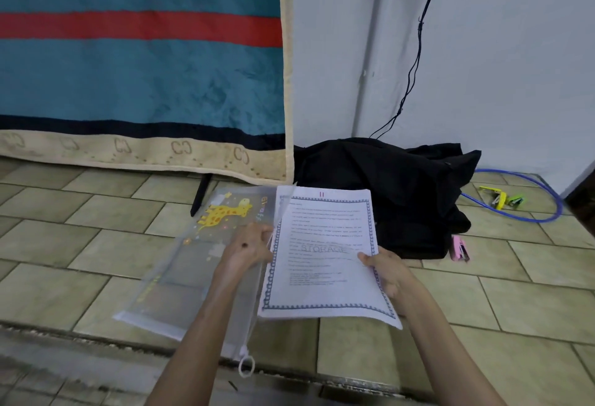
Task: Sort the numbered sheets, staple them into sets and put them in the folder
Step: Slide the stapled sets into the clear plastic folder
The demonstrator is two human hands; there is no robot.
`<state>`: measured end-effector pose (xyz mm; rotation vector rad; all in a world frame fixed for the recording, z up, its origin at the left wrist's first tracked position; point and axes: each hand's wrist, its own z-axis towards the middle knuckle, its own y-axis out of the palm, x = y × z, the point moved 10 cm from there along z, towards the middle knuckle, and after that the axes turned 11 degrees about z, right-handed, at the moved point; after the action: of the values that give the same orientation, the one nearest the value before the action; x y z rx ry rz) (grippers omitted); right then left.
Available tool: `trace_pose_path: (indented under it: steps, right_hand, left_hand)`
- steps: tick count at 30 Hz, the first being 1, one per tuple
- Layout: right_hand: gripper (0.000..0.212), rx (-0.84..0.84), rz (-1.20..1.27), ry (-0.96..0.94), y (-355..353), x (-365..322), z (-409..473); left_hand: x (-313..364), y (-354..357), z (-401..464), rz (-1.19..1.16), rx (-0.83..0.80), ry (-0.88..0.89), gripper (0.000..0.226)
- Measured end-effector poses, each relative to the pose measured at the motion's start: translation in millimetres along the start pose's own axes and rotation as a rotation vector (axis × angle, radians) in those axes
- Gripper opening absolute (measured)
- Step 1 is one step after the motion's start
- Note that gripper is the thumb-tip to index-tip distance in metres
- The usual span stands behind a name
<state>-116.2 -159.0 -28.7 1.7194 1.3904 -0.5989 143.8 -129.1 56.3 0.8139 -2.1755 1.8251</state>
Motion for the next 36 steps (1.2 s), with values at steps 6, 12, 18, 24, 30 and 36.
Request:
trace_pose_path:
  steps: [6,12,18,24,30,36]
  right_hand:
    - [0.024,0.123,0.063,-0.057,-0.5,15.9,-8.8]
    - [0.027,0.142,0.012,-0.140,8.3,14.4,-14.7]
    - [0.028,-0.036,-0.050,-0.099,56.6,24.4,-23.5]
    - [0.079,-0.254,0.282,0.259,99.5,45.7,-33.5]
    - [0.102,-0.237,0.379,0.352,89.8,64.2,-18.6]
    - [0.066,-0.446,0.260,0.356,123.4,58.2,-22.1]
  left_hand:
    - [-13.0,-3.5,-5.2,0.008,0.018,-0.071,0.047]
    - [-6.1,-4.1,-7.4,-0.058,-0.006,-0.048,0.045]
    - [22.5,20.3,-12.0,-0.159,-0.018,-0.012,0.022]
    - [32.8,54.2,-7.8,-0.379,-0.097,-0.057,0.044]
    - [-96.9,-25.7,-2.5,-0.099,0.320,-0.433,0.044]
    - [-124.1,-12.1,8.3,-0.223,0.167,-0.470,0.035]
